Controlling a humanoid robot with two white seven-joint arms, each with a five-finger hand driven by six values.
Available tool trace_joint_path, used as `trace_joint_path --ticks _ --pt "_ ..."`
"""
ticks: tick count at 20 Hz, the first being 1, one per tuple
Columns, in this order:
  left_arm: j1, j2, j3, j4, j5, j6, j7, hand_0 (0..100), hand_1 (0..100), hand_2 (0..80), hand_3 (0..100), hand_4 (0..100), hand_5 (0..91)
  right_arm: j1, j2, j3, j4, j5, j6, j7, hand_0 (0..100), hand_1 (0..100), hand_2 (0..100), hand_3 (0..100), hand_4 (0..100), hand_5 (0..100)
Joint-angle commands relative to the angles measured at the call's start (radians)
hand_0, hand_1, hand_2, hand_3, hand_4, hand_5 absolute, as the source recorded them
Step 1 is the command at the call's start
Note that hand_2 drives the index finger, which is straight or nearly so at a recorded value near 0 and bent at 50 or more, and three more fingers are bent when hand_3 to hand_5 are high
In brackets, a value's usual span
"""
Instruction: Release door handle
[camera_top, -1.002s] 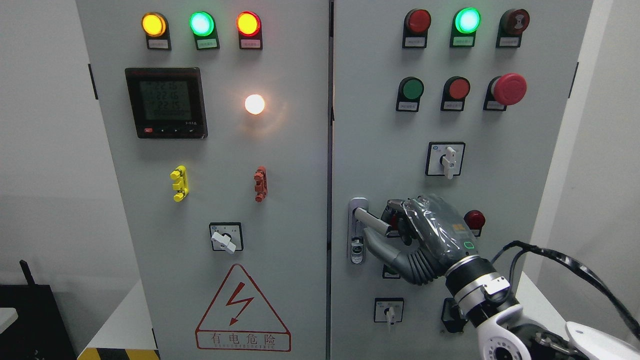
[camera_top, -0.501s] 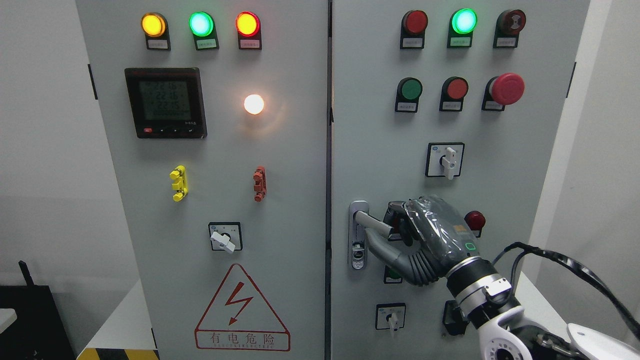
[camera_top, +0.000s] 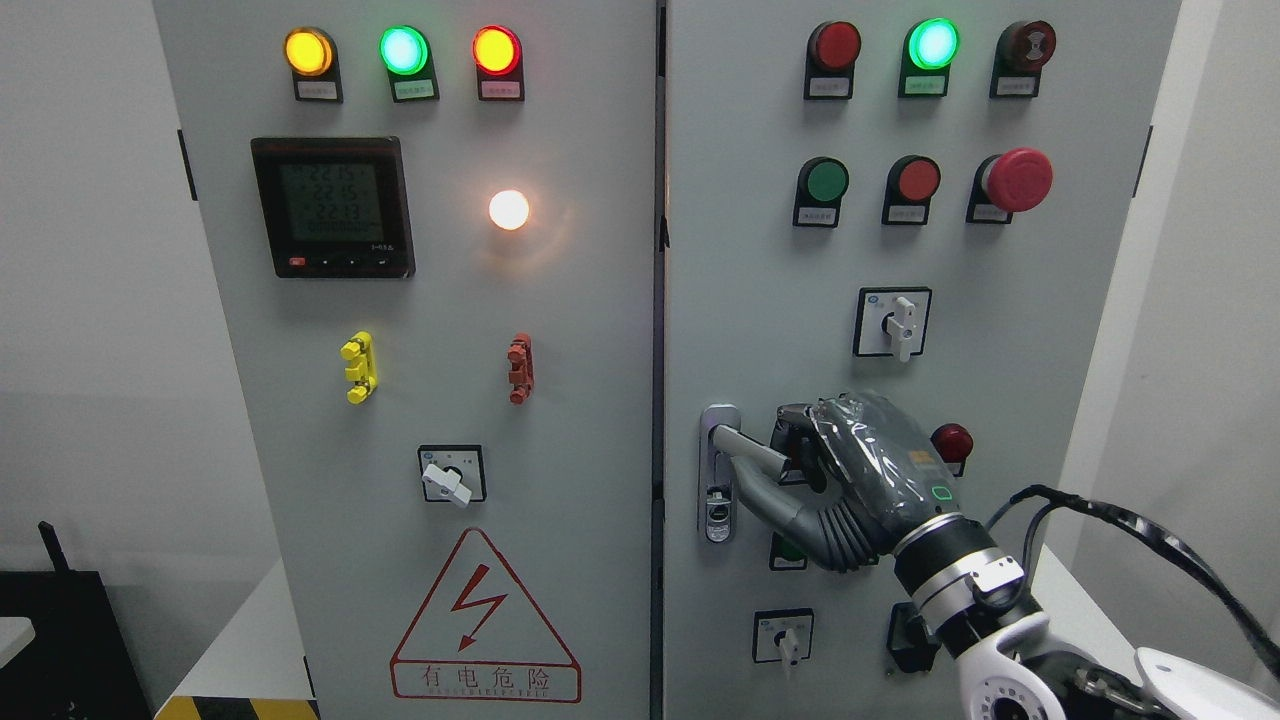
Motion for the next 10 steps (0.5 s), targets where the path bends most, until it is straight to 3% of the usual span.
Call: trace_joint_path --ticks 1,10 --pt "-0.003 0.000 0.002 0.009 0.000 -0.001 0.001 12 39 0.0 0 0 0.0 0.001 0.004 -0.007 0.000 0.000 0.001 0.006 46 31 72 100 100 100" --pt "-0.003 0.000 0.002 0.009 0.000 -0.001 0.001 12 39 0.0 0 0 0.0 -0.002 0.006 -0.008 0.005 0.000 0.001 0.006 47 31 70 100 100 100"
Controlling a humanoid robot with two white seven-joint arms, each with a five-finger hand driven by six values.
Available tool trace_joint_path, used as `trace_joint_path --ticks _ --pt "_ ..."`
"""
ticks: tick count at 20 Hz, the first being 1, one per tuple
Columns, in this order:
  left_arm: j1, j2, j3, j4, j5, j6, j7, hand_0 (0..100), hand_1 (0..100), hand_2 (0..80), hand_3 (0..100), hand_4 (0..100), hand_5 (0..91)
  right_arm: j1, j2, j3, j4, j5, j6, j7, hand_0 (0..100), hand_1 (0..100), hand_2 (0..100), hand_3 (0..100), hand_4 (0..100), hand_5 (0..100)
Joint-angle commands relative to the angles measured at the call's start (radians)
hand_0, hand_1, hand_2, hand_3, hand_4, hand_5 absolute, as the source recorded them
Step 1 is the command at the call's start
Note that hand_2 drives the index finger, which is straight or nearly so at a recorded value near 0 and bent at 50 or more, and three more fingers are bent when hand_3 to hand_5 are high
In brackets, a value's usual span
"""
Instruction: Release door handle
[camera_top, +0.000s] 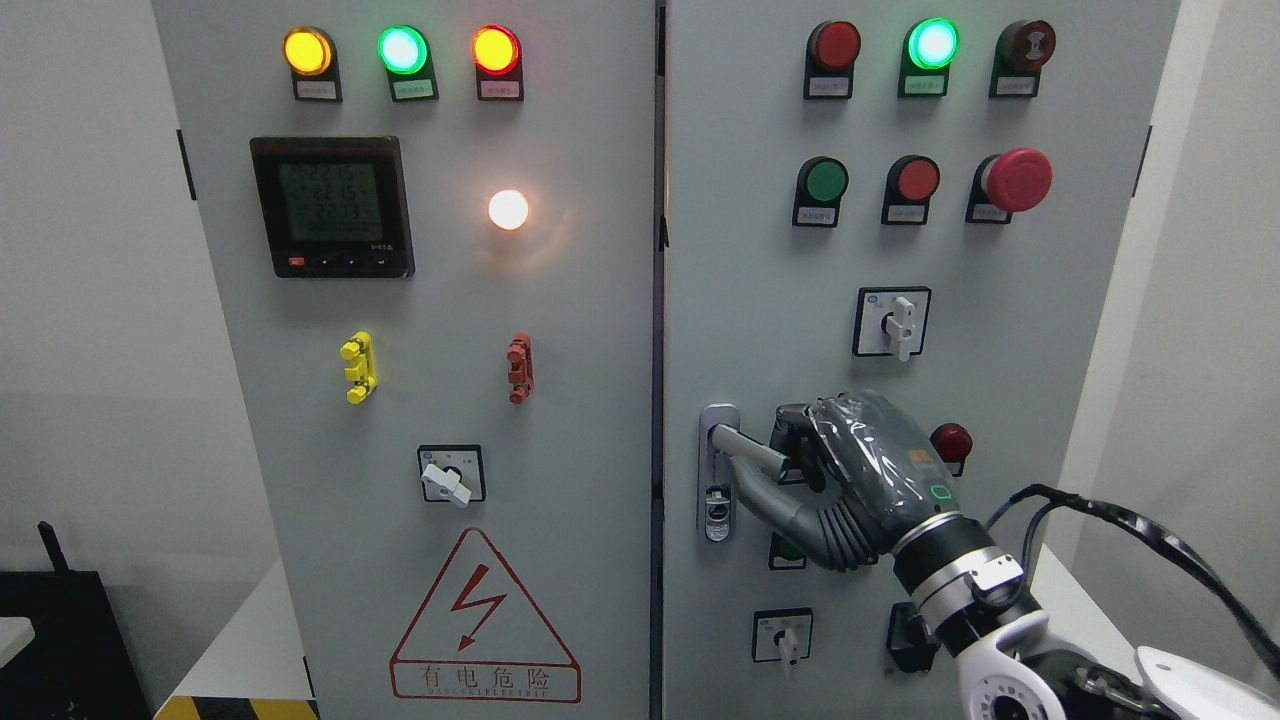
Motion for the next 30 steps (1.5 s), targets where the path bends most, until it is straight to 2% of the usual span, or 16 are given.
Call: trace_joint_path --ticks 1,30 --pt "-0.003 0.000 0.002 0.009 0.000 0.001 0.001 12 39 0.0 0 0 0.0 -0.003 0.003 -0.003 0.004 0.000 0.000 0.001 47 31 69 100 100 100" --pt "-0.003 0.000 0.002 0.009 0.000 -0.001 0.001 12 39 0.0 0 0 0.0 -0.009 0.003 -0.017 0.019 -0.002 0.000 0.002 47 32 63 100 100 100"
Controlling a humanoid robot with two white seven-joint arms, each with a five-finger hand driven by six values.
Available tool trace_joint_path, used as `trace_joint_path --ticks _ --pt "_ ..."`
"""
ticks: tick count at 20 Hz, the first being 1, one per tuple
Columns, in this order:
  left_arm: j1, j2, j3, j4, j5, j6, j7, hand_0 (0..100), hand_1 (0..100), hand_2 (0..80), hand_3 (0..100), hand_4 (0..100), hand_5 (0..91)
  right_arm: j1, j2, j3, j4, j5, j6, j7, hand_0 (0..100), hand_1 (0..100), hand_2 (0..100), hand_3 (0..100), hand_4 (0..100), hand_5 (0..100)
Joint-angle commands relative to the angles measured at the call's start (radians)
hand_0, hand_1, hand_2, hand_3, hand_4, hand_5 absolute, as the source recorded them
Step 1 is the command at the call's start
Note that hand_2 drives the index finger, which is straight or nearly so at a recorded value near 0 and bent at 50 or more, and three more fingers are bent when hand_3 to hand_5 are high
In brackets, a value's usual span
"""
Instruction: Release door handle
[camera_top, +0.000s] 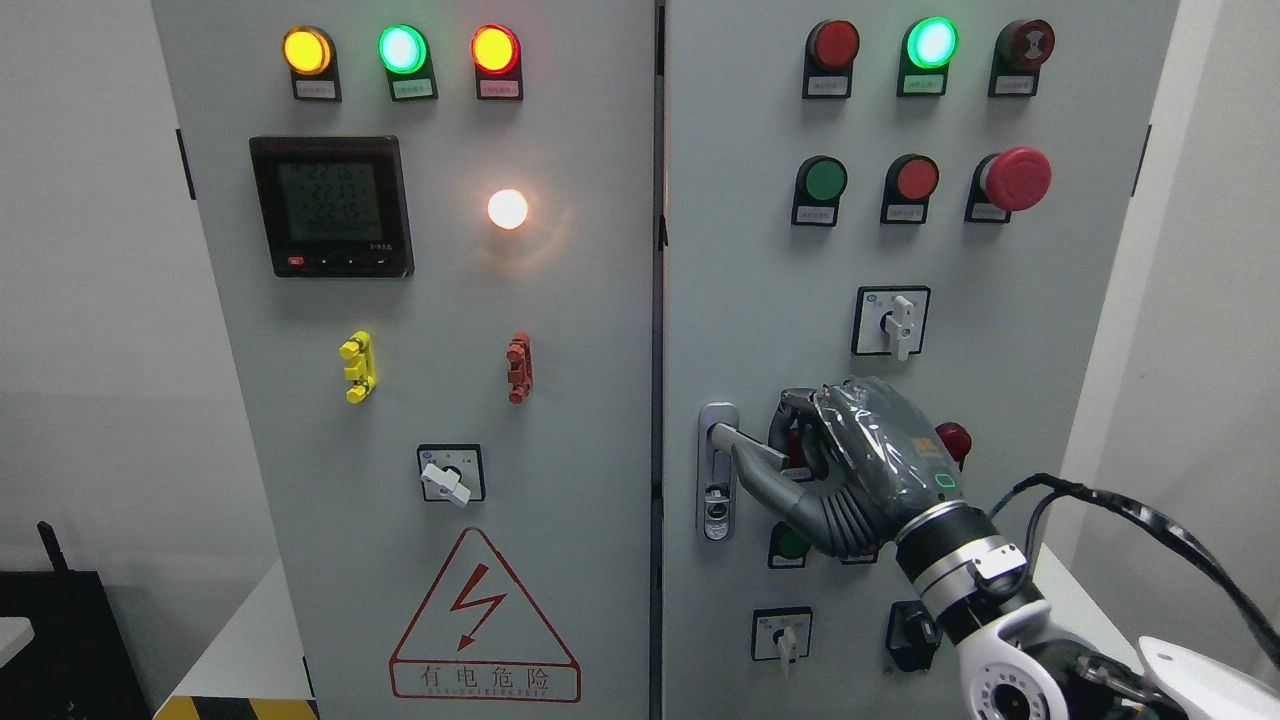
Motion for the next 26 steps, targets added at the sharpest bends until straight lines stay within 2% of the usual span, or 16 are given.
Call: trace_joint_path --ticks 1,26 --pt "-0.003 0.000 0.002 0.009 0.000 0.000 0.001 12 39 0.0 0 0 0.0 0.001 0.000 -0.007 0.009 0.000 0.000 0.000 47 32 63 100 100 100" --pt "-0.003 0.000 0.002 0.009 0.000 0.000 0.001 12 39 0.0 0 0 0.0 0.001 0.009 -0.007 0.031 0.000 0.000 0.000 47 32 61 100 100 100"
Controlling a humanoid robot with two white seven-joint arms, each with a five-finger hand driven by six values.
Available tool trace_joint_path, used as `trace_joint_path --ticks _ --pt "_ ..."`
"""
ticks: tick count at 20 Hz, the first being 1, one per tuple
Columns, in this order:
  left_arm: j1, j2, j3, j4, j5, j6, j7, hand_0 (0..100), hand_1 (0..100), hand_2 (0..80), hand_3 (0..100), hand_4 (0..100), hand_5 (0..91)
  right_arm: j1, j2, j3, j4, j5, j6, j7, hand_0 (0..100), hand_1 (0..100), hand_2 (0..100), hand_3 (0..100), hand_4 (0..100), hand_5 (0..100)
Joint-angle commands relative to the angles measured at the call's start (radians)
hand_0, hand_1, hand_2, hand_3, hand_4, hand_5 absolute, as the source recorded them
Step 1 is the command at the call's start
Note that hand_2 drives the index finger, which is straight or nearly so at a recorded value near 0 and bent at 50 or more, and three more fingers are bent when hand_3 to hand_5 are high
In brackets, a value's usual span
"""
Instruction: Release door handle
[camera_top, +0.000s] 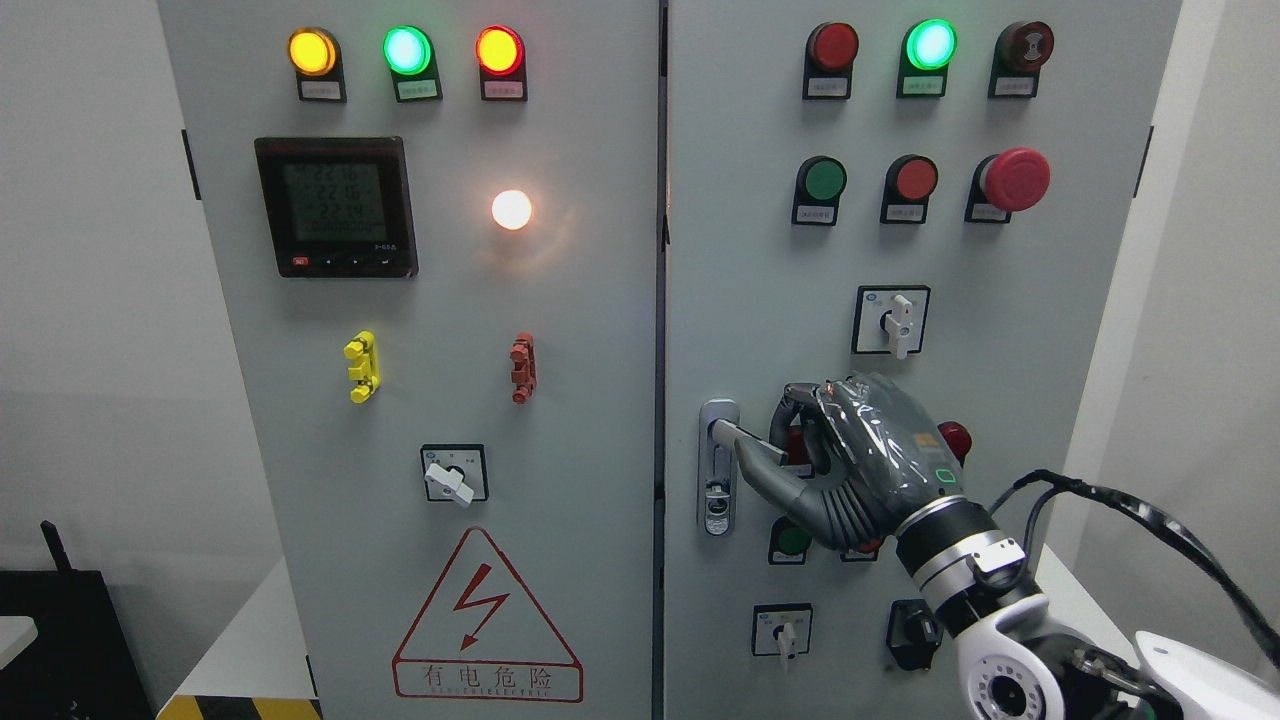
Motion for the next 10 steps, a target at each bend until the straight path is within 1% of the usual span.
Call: trace_joint_path --ticks 1,10 --pt "-0.003 0.000 0.002 0.009 0.000 0.000 0.001 12 39 0.0 0 0 0.0 -0.001 0.001 -0.001 0.008 0.000 0.002 0.000 47 32 61 100 100 100" --pt "-0.003 0.000 0.002 0.009 0.000 0.000 0.001 12 39 0.0 0 0 0.0 -0.004 0.000 -0.008 0.004 0.000 0.000 0.000 47 33 60 100 100 100"
